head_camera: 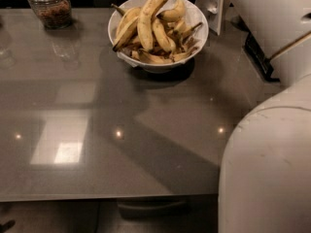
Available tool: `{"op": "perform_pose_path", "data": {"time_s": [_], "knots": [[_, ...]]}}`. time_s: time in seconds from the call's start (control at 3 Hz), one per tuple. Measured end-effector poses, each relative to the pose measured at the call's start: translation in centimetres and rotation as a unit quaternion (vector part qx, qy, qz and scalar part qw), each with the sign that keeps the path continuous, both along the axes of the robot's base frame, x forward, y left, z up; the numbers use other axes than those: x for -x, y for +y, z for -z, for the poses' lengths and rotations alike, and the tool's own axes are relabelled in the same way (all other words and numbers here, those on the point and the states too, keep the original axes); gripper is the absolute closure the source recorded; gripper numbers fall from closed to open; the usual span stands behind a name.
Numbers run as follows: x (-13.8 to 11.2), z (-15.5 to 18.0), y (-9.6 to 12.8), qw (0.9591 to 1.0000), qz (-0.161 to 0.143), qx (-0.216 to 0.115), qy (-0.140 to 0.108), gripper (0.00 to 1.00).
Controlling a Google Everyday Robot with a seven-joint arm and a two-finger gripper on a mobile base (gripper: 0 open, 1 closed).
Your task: Pick banana from white bowl
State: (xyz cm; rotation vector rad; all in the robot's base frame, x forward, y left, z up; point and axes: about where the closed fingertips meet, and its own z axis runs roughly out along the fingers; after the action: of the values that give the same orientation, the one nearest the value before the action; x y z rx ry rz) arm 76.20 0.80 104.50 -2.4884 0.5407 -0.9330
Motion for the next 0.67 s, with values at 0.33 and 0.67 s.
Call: {"op": "perform_pose_path", "data": {"time_s": [0.33,0.67], "knots": [[-0.4,1.2,0.3,0.9998,0.0,0.005,0.017,0.36],[-2.7,2.7,0.1,0.9993,0.009,0.006,0.037,0.37]]}}
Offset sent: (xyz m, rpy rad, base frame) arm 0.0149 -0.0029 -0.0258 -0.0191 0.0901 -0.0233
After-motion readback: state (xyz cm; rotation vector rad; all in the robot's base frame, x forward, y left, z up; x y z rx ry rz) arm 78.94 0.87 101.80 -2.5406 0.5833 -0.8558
